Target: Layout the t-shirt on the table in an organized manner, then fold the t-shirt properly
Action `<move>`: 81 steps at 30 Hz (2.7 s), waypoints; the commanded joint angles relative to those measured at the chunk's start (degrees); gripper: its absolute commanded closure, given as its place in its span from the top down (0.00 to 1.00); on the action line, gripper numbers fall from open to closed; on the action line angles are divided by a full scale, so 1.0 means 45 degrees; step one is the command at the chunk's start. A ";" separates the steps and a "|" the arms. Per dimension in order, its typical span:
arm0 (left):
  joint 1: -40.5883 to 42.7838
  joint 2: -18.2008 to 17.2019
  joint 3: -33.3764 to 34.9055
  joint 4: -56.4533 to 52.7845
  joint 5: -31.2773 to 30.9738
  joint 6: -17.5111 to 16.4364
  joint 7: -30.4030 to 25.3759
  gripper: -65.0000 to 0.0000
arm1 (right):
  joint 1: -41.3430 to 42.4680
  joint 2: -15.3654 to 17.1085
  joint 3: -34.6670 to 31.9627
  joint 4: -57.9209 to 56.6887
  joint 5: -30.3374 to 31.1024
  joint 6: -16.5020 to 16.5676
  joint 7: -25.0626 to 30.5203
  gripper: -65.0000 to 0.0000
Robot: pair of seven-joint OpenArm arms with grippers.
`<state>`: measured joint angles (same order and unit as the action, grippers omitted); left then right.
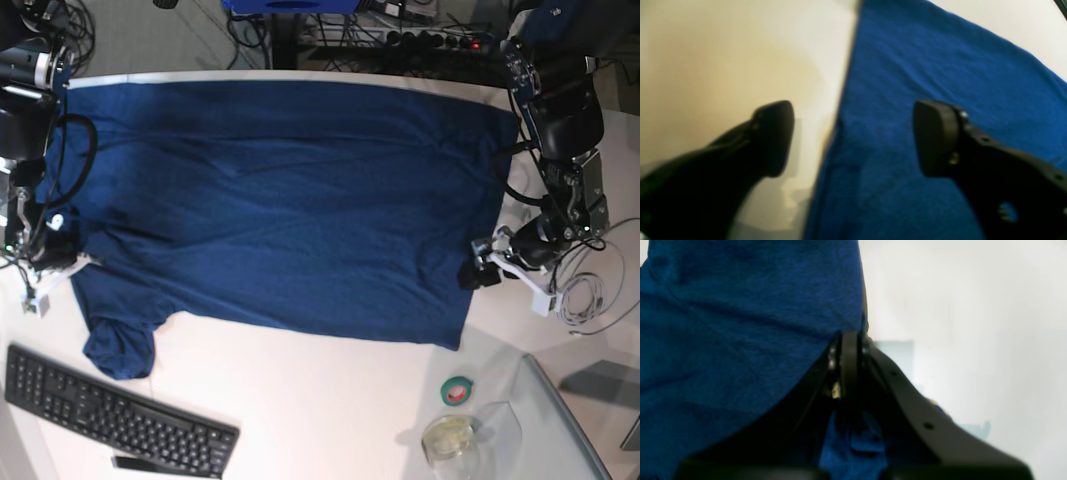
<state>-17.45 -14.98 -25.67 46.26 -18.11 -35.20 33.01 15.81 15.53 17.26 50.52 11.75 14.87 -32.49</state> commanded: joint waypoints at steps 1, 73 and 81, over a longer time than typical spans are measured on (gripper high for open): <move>-0.0253 -0.0197 0.0069 -0.0014 -0.0186 -0.0100 -0.0626 0.92 | 0.0305 0.0212 0.0004 0.0231 0.0076 0.0045 0.0236 0.00; -0.1347 0.0116 -0.0908 0.0103 0.1416 0.0565 -0.0138 0.70 | 0.0305 0.0212 -0.0015 0.0211 0.0076 0.0045 0.0197 0.00; -0.2617 0.0155 0.0362 -0.3530 0.1885 0.0623 -0.2755 0.70 | 0.0305 0.0271 -0.0015 0.0211 0.0076 0.0045 0.0236 0.00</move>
<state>-27.53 -13.10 -23.99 29.61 -9.06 -32.51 21.67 15.81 15.73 16.99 50.52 11.73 14.90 -32.56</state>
